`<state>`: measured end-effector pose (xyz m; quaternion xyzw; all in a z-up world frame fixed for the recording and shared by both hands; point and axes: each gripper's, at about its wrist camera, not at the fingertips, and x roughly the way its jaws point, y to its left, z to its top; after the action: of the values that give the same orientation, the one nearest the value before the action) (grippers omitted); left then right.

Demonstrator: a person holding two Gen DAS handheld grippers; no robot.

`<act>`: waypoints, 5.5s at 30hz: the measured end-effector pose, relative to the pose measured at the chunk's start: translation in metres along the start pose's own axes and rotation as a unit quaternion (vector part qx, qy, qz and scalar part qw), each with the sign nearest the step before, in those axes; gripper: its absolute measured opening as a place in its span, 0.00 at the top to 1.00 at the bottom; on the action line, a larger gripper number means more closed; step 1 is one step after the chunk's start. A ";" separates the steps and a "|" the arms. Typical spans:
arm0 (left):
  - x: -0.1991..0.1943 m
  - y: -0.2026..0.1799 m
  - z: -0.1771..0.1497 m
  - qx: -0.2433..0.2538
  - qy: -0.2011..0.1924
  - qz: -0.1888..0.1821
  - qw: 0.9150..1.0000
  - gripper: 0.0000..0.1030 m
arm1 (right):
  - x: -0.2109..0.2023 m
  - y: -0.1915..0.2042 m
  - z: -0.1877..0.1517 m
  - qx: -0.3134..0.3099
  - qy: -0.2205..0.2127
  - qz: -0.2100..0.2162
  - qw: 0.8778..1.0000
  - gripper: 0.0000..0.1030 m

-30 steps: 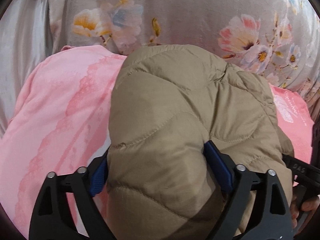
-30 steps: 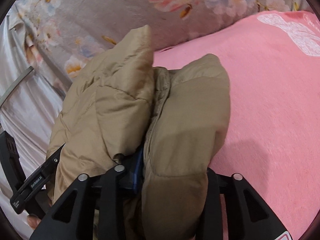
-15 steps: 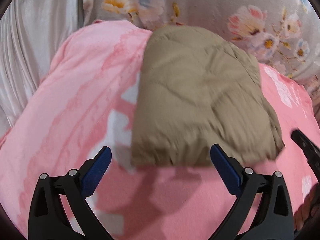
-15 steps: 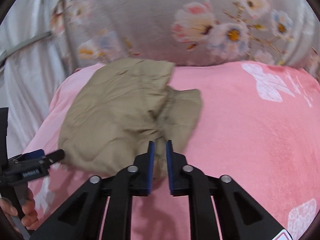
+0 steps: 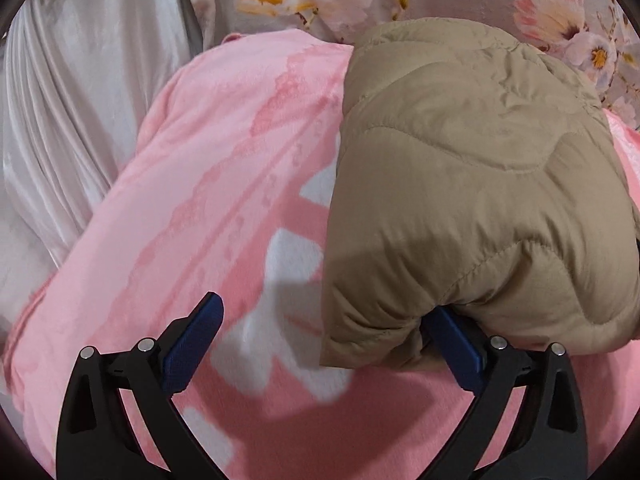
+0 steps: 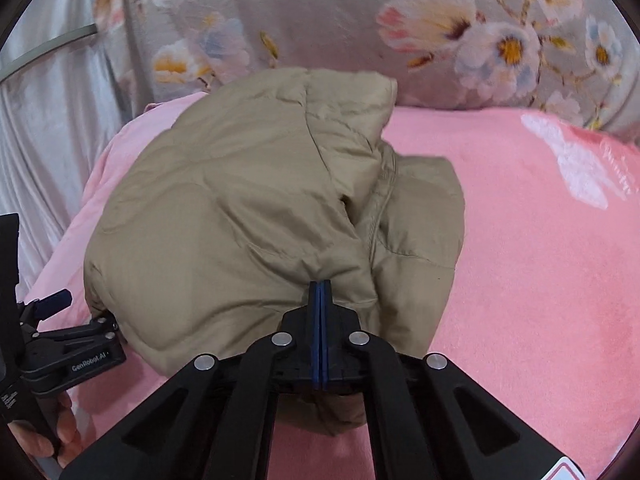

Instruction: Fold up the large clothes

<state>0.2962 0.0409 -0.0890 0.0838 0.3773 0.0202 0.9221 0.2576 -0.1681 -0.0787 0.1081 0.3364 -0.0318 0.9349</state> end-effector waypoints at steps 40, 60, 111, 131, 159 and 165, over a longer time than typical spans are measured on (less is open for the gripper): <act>-0.045 -0.043 -0.065 -0.004 -0.039 -0.069 0.997 0.05 | -0.050 -0.009 -0.071 -0.006 -0.025 -0.097 0.995 0.61; -0.084 -0.053 -0.098 -0.021 -0.090 -0.039 0.995 0.05 | -0.095 -0.014 -0.108 -0.008 -0.058 -0.108 0.992 0.16; -0.088 -0.049 -0.100 -0.034 -0.104 -0.010 0.994 0.05 | -0.088 -0.007 -0.110 -0.025 -0.044 -0.127 0.991 0.16; -0.092 -0.050 -0.101 -0.031 -0.113 -0.006 0.993 0.09 | -0.090 -0.006 -0.109 -0.025 -0.046 -0.129 0.990 0.17; -0.094 -0.053 -0.099 -0.030 -0.116 -0.009 0.993 0.09 | -0.091 -0.007 -0.109 -0.024 -0.048 -0.130 0.990 0.17; -0.095 -0.054 -0.100 -0.030 -0.118 -0.010 0.993 0.09 | -0.091 -0.008 -0.108 -0.024 -0.050 -0.130 0.990 0.18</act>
<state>0.1567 -0.0074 -0.1025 0.0539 0.2660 0.0126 0.9624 0.1194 -0.1532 -0.1031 0.0393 0.3015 -0.1504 0.9407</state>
